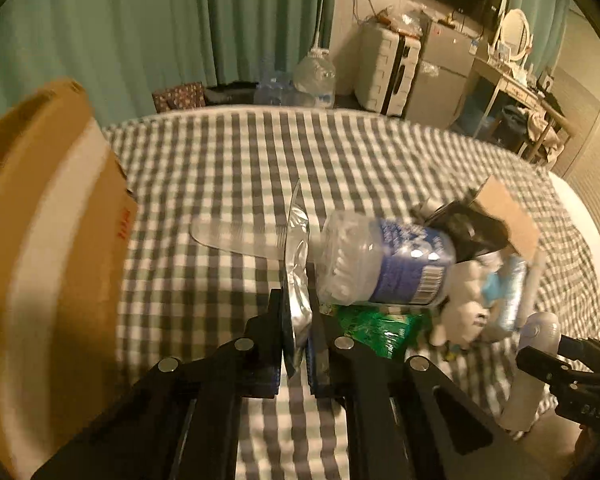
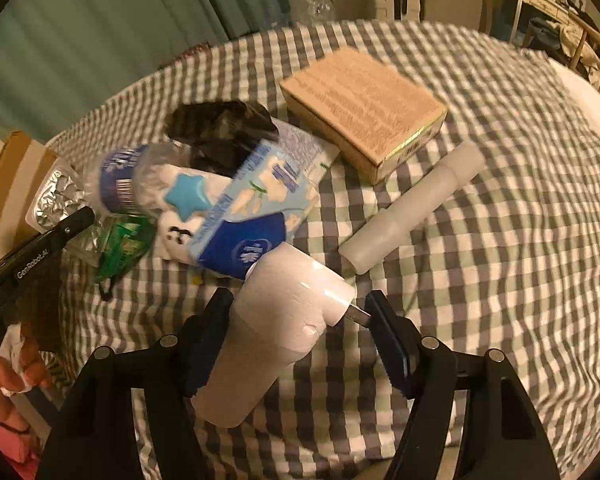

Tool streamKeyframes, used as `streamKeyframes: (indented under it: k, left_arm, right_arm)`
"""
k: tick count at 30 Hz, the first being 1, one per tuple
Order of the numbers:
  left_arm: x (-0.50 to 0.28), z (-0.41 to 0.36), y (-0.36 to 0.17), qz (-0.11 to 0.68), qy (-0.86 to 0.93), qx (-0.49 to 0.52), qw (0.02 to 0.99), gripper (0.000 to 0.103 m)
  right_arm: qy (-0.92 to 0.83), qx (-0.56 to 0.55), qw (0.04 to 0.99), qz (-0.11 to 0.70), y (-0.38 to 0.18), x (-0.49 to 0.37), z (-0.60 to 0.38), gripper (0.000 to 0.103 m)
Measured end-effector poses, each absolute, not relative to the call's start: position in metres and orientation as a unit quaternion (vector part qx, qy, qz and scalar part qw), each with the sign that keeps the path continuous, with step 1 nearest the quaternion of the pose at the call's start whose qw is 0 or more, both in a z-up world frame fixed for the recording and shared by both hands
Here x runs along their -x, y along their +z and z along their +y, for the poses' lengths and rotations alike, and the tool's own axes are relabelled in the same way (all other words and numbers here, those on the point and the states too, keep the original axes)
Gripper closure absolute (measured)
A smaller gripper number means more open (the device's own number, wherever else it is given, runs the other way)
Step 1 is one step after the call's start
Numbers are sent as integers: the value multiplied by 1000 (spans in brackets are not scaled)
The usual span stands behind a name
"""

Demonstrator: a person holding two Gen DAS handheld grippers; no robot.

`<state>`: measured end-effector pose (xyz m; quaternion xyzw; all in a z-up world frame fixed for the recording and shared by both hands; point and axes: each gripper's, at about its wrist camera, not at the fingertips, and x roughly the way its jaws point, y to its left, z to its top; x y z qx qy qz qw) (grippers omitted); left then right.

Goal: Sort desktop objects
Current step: 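Carry the blister pack and white cup over the cardboard box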

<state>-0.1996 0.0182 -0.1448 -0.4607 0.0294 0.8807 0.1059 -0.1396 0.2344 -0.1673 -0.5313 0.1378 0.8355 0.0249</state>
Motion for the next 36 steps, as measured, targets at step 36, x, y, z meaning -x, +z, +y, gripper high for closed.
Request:
streamKeyframes:
  k: [36]
  left_arm:
    - [123,-151,50,-31,942,328,62,93]
  right_arm:
    - [919,358,-162,21,44,128,15,35]
